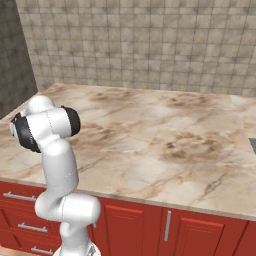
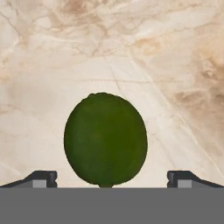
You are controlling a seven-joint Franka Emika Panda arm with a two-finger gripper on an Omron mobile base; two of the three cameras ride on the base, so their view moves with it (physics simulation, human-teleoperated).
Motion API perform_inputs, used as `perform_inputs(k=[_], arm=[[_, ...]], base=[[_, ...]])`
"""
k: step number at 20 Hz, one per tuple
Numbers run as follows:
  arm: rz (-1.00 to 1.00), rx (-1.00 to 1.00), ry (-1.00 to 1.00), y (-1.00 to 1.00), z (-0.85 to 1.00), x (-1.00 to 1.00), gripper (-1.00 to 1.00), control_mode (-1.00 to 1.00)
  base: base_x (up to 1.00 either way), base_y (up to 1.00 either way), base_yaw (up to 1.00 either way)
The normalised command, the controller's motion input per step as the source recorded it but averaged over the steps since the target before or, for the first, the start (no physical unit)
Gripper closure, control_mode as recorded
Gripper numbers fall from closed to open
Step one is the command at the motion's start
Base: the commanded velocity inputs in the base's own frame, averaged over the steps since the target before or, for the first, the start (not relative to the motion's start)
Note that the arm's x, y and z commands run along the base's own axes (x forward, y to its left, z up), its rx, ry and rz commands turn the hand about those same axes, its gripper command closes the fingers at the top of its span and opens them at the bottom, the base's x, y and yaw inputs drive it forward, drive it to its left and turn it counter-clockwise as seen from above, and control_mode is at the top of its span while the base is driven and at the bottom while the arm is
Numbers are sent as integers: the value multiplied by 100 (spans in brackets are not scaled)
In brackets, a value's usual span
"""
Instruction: Place the lime in the correct fridge rack based on whether it is a fruit or vegetable. Finally, close the fridge door.
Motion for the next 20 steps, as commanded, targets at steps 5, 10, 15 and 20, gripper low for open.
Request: perform_inputs(k=[5,10,15,20], arm=[[0,0,0,16,-21,18,-100,-100],[0,0,0,12,-22,11,-100,-100],[0,-1,3,0,-20,0,100,-100],[0,0,0,1,0,-2,100,-100]], base=[[0,0,0],[0,0,0],[0,0,0],[0,0,0]])
